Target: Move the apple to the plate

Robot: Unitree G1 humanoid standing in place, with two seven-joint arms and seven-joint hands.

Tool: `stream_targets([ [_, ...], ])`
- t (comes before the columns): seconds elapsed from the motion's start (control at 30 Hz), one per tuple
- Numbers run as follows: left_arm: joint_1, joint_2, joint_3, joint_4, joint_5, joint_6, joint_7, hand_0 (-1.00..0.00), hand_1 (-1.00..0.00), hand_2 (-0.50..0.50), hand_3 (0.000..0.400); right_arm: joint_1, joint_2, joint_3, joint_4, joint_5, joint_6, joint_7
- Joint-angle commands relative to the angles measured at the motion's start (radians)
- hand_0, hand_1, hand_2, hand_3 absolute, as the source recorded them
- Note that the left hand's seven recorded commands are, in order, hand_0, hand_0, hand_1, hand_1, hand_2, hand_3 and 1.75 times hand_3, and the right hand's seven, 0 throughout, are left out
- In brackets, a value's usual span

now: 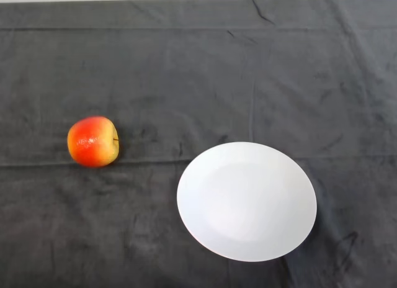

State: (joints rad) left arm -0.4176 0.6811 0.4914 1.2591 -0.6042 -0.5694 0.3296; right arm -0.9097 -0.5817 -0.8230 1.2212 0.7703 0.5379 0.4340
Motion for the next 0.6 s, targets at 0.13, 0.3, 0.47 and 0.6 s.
stream_targets([
  [0.13,-0.033,-0.008,0.020,-0.057,0.035,0.012,-0.010,0.00,0.00,0.00,0.000,0.037,-0.018,-0.0051,0.011,0.0082,-0.007,0.0022],
  [0.3,-0.037,-0.011,0.022,-0.058,0.049,0.009,-0.011,0.00,0.00,0.00,0.000,0.037,-0.018,-0.0051,0.011,0.0082,-0.007,0.0022],
  [0.47,-0.051,-0.015,0.015,-0.060,0.071,0.007,-0.006,0.00,0.00,0.00,0.000,0.037,-0.018,-0.0051,0.011,0.0082,-0.007,0.0021],
  [0.6,-0.076,-0.023,-0.005,-0.064,0.102,0.007,0.002,0.00,0.00,0.00,0.000,0.037,-0.018,-0.0051,0.010,0.0082,-0.007,0.0020],
])
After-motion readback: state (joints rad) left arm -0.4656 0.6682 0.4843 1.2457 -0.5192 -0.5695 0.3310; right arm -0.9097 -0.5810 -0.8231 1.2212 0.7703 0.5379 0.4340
